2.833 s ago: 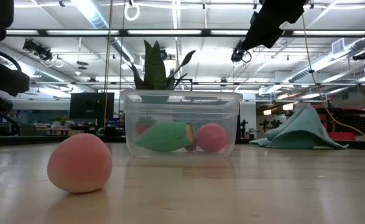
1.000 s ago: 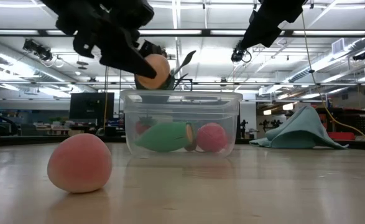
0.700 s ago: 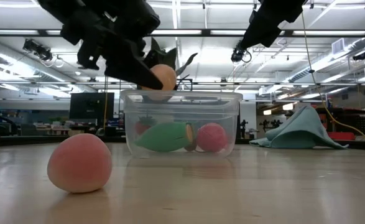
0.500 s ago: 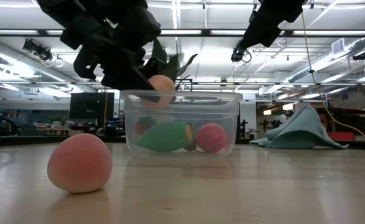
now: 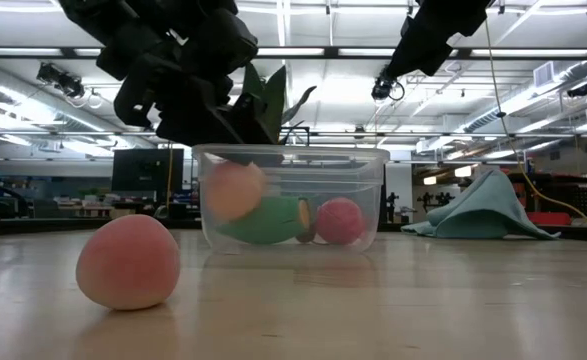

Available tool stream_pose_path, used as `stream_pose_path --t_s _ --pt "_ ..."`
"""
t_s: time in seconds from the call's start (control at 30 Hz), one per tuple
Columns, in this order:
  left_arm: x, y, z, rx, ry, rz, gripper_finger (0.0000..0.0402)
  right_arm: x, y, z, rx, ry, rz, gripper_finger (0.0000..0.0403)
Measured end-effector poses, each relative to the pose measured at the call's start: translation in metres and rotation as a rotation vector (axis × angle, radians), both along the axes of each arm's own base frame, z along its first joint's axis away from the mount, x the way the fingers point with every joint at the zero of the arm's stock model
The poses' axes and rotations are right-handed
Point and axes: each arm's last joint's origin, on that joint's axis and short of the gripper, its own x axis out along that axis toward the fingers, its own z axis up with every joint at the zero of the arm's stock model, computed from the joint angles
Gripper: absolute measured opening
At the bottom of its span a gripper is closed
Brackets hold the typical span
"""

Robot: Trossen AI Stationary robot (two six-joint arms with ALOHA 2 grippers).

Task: Pick and placing Produce into tupperware
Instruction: Put the pink peach into the transparent container

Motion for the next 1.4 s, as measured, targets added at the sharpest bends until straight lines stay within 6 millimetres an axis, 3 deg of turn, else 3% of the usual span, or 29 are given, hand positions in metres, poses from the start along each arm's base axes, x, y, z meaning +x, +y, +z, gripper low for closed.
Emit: stream_pose_path --t_s 0.33,0.43,0.6,0.8,0.9,1.03,1.27,1.4 --pt "-0.001 -0.005 0.009 -0.001 -0.049 -0.018 0.0299 0.000 0.000 0.000 0.000 0.000 0.000 0.0128" --pt "0.002 -0.004 0.018 -0.091 -0.027 0.052 0.0299 0.000 0.000 0.000 0.000 0.000 0.000 0.0128" --pt "0.006 -0.013 0.042 -0.101 -0.019 0.034 0.0298 0.000 0.000 -0.001 0.000 0.002 0.000 0.0128" --pt "0.011 -0.030 0.073 -0.446 0.006 -0.014 0.0298 -0.001 0.000 -0.001 0.003 0.010 -0.004 0.0128" --pt "0.010 -0.044 0.079 -0.631 0.045 -0.046 0.0298 -0.001 0.000 -0.002 0.002 0.012 -0.005 0.0128" --pt "0.002 -0.075 0.077 -0.710 0.124 -0.099 0.0298 -0.001 0.000 -0.002 0.004 0.013 -0.007 0.0128" --pt "-0.027 -0.117 0.058 -0.514 0.266 -0.028 0.0298 -0.001 0.002 -0.001 0.007 0.006 0.000 0.0128" --pt "-0.038 -0.135 0.057 -0.497 0.284 -0.043 0.0298 -0.001 0.002 -0.001 0.007 0.004 -0.001 0.0128"
